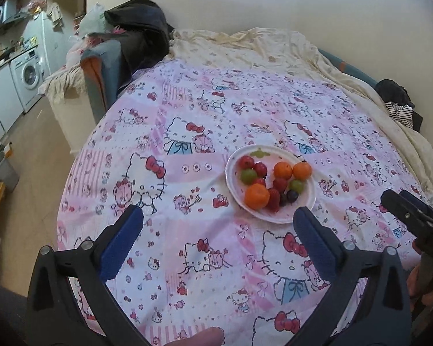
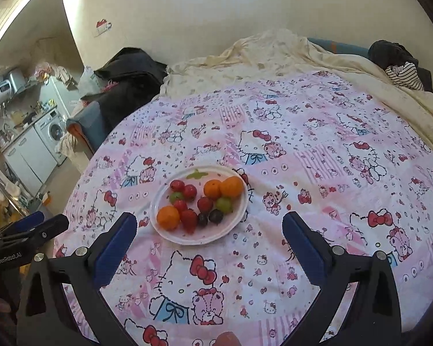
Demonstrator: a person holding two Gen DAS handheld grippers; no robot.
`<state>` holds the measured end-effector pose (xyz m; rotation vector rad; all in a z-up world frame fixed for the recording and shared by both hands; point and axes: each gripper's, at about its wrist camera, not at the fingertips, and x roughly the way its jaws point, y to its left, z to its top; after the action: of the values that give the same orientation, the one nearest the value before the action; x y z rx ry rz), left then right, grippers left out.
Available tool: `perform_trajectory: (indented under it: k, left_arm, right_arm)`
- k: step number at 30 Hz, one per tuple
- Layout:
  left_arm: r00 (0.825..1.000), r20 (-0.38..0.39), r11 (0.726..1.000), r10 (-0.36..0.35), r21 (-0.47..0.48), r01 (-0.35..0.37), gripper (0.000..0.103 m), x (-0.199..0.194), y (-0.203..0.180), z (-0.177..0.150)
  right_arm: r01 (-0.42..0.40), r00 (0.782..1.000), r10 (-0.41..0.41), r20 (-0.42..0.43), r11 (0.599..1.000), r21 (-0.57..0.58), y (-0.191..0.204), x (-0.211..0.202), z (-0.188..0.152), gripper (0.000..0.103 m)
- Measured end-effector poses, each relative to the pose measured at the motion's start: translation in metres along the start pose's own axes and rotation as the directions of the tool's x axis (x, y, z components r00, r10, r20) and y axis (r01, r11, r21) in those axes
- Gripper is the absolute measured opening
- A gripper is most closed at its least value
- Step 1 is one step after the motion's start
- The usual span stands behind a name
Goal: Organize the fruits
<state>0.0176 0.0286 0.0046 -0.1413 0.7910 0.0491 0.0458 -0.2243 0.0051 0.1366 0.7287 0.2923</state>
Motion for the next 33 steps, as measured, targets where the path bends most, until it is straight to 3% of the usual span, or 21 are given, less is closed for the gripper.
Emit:
perform_trajectory:
  k: [14,33]
  left_arm:
    - [1.000,0.007,0.999,0.007,0.035,-0.007,0.103,0.007,-0.011,-0.005]
    - [1.000,0.007,1.000,0.001,0.027,-0.001,0.103,0.006,-0.009,-0.004]
  right_arm:
    - [0.022,1.000,-0.024,-0.020,0.995,-0.093,0.021,0.015,-0.008,0.103]
    - [0.036,0.999,-0.038,-0.025,0.996,-0.080,0.017,0.017,-0.009,0.103]
